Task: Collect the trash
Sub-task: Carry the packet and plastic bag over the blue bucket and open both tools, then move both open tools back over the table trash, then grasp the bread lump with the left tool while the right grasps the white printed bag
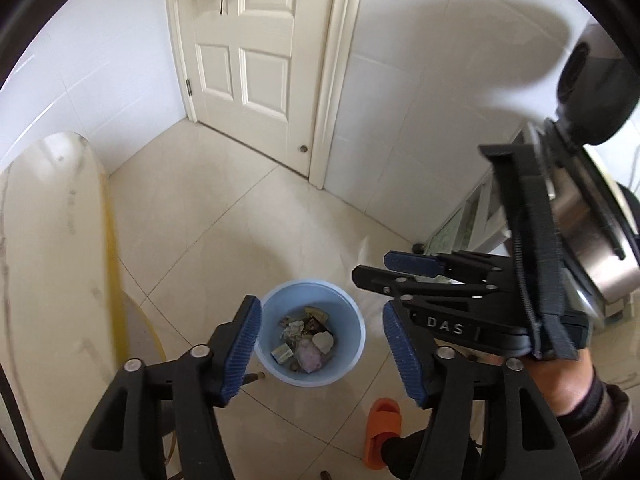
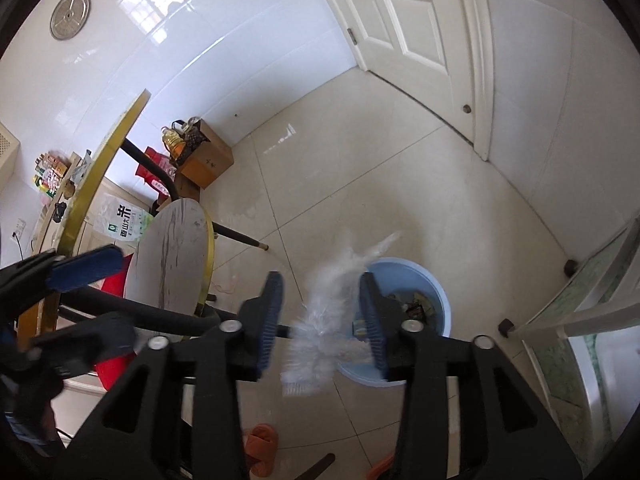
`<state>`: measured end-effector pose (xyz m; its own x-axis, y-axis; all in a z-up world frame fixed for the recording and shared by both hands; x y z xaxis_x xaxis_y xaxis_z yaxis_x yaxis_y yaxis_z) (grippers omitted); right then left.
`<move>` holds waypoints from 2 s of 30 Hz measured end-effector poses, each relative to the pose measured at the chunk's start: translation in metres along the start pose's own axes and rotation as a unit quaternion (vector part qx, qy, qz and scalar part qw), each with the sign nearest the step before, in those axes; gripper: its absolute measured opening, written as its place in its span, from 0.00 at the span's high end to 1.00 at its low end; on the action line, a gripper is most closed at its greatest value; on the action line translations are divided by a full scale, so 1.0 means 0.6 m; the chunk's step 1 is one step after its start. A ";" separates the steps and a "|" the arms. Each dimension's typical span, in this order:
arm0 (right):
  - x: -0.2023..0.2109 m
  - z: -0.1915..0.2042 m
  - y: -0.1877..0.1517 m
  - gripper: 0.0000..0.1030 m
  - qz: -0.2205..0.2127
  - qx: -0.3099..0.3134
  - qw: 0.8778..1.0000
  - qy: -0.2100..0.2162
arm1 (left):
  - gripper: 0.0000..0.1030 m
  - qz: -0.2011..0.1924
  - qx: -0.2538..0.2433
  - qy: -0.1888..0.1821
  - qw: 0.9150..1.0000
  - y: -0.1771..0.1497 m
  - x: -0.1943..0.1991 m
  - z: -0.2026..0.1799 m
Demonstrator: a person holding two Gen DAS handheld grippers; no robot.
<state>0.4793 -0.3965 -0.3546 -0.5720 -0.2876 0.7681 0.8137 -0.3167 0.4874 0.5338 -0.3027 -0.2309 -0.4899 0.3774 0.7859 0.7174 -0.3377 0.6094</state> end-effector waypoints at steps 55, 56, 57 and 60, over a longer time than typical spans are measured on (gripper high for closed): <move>-0.136 0.562 0.156 0.24 0.004 0.250 0.968 0.040 | 0.58 -0.051 0.074 0.102 0.991 -0.024 0.109 0.572; -0.142 0.568 0.157 0.23 0.006 0.252 0.967 0.038 | 0.58 -0.050 0.073 0.104 0.991 -0.027 0.112 0.574; -0.152 0.577 0.157 0.23 0.011 0.257 0.966 0.038 | 0.58 -0.050 0.072 0.110 0.990 -0.034 0.124 0.576; -0.178 0.604 0.154 0.23 0.023 0.271 0.961 0.037 | 0.58 -0.054 0.070 0.128 0.988 -0.060 0.165 0.582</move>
<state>0.6528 -0.0674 -0.2412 -0.5240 -0.3598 0.7720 0.7605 0.2104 0.6143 0.6324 0.0480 -0.2118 -0.6644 0.1679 0.7283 0.7062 -0.1779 0.6853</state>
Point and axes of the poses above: each gripper's, at about its wrist camera, not at the fingertips, and x roughly against the way its jaws point, z to its left, y to its top, the point moved 4 cm from there along -x, roughly the way its jaws point, and after that the axes turned 7 degrees about -z, right-handed, at the moved point
